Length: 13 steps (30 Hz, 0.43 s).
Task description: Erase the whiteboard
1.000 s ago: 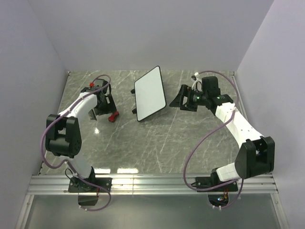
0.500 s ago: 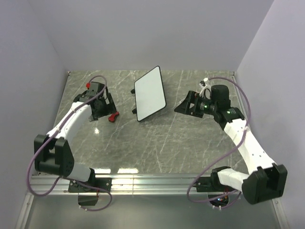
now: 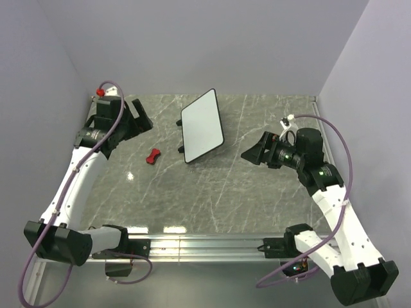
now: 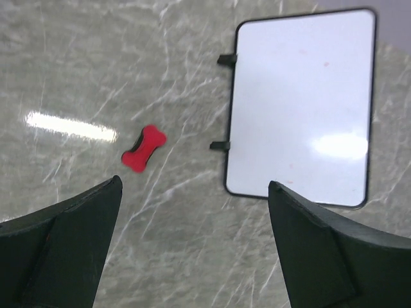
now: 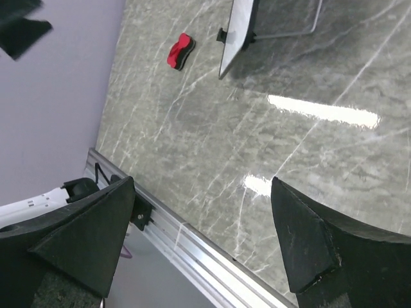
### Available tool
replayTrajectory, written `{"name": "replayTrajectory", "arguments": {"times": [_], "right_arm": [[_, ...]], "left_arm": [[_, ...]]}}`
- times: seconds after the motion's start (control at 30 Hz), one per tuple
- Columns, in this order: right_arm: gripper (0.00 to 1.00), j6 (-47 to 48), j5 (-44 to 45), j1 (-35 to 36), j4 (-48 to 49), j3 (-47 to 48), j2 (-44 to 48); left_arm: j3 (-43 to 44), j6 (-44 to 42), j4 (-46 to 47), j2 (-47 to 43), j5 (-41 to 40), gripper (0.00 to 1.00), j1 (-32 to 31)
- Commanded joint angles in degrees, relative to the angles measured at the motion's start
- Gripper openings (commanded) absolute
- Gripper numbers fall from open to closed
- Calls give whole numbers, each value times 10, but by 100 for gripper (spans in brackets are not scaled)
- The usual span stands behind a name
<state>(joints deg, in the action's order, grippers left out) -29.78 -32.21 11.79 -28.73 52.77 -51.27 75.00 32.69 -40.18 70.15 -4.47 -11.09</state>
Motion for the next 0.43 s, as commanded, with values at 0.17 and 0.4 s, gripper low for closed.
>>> {"name": "replayTrajectory", "arguments": {"times": [0.17, 0.4], "right_arm": [[93, -12, 25, -2, -35, -19, 63], [93, -23, 36, -3, -57, -44, 108]], "left_arm": [[61, 4, -24, -8, -13, 100, -1], [51, -5, -18, -16, 11, 100, -1]]}}
